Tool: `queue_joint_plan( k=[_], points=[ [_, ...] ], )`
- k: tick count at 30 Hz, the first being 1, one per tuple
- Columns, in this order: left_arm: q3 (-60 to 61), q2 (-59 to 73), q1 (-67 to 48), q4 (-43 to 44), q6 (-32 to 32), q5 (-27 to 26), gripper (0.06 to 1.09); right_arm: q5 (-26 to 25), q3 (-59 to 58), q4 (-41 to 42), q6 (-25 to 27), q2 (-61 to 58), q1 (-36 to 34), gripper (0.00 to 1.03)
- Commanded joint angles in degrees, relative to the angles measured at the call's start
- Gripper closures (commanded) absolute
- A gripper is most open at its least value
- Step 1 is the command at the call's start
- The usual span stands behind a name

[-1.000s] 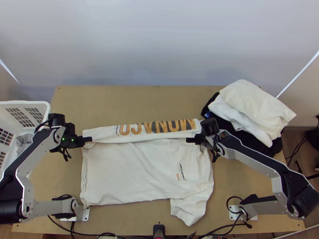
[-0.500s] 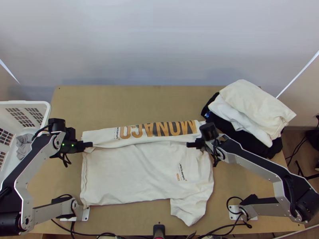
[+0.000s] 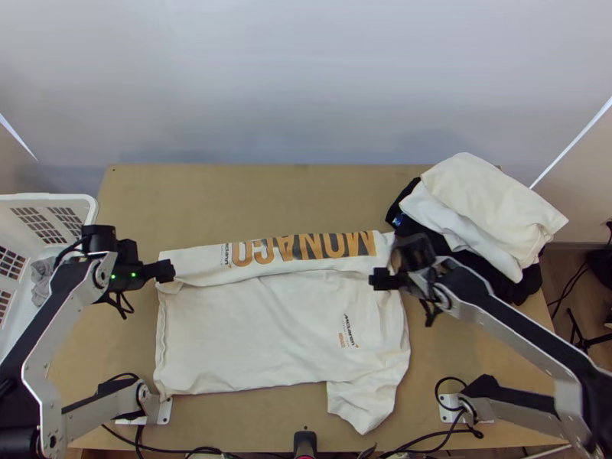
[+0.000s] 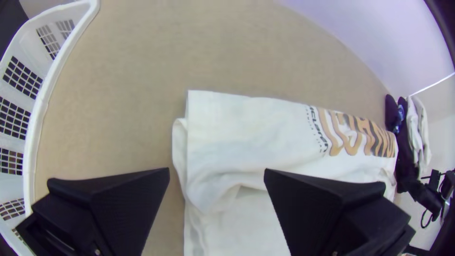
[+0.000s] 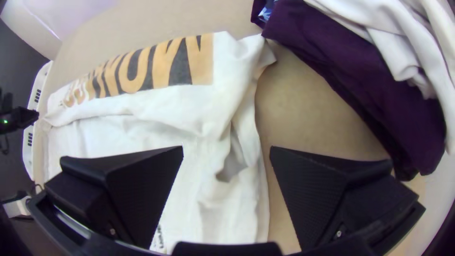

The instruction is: Fold the t-shirt

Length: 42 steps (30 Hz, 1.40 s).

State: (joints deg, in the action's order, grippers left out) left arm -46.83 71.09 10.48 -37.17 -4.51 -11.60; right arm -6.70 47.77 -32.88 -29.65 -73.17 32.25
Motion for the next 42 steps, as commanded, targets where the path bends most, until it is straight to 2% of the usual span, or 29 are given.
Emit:
queue_joint_plan(
  k=[1,4,6,9,11,13,15,17,22,25,26,34,38,42],
  points=[
    [-1.86,-4.47,0.95,-4.05,-0.67,-2.03,0.10,7.14,4.26,-19.85,-11.92,12.17,0.18,0.15],
    [-1.95,-5.08,0.95,-5.02,-1.55,-3.08,0.10,9.69,4.35,-30.05,-17.11,12.35,1.24,0.15],
    [-1.86,-5.08,0.86,-5.55,-2.52,-3.87,0.10,11.80,4.97,-37.60,-20.27,10.06,4.31,0.15],
    [-1.34,-5.87,0.33,-8.10,-3.05,-5.72,0.10,11.97,3.74,-45.60,-19.22,4.52,6.42,0.11],
    [-0.98,-7.28,-0.46,-9.68,-4.63,-5.81,0.10,12.15,3.30,-47.80,-15.18,2.06,4.22,0.11],
    [-0.63,-8.42,-0.90,-12.75,-6.30,-6.07,0.10,13.29,1.80,-44.90,-14.21,3.03,2.55,0.13],
    [-0.81,-8.51,-0.99,-18.38,-7.44,-5.98,0.10,14.96,-0.31,-42.26,-13.15,2.77,2.55,0.21],
    [-1.60,-8.25,-1.78,-23.21,-7.00,-5.90,0.10,19.79,-1.10,-41.56,-12.27,2.85,2.38,0.21],
    [-1.95,-10.09,-2.39,-24.97,-6.65,-5.81,0.10,21.38,-4.09,-38.75,-10.96,1.01,2.47,0.24],
    [-2.21,-10.09,-2.39,-24.97,-6.82,-5.72,0.10,21.55,-4.79,-37.25,-8.50,-0.66,2.38,0.54],
    [-2.21,-10.09,-2.48,-24.97,-6.91,-5.72,0.10,21.46,-5.14,-36.37,-8.23,-0.49,2.38,0.59],
    [-4.15,-10.88,-2.66,-26.64,-6.47,-5.28,0.10,21.73,-9.18,-31.19,-6.30,-1.19,2.38,0.59],
    [-7.40,-10.18,-2.31,-29.89,-2.34,-5.19,0.11,21.73,-9.80,-29.61,-6.21,-1.80,2.38,0.67],
    [-9.33,-9.39,-3.01,-34.81,4.34,-5.10,0.11,22.34,-9.89,-27.94,-6.39,-2.68,3.79,0.68]
  ],
)
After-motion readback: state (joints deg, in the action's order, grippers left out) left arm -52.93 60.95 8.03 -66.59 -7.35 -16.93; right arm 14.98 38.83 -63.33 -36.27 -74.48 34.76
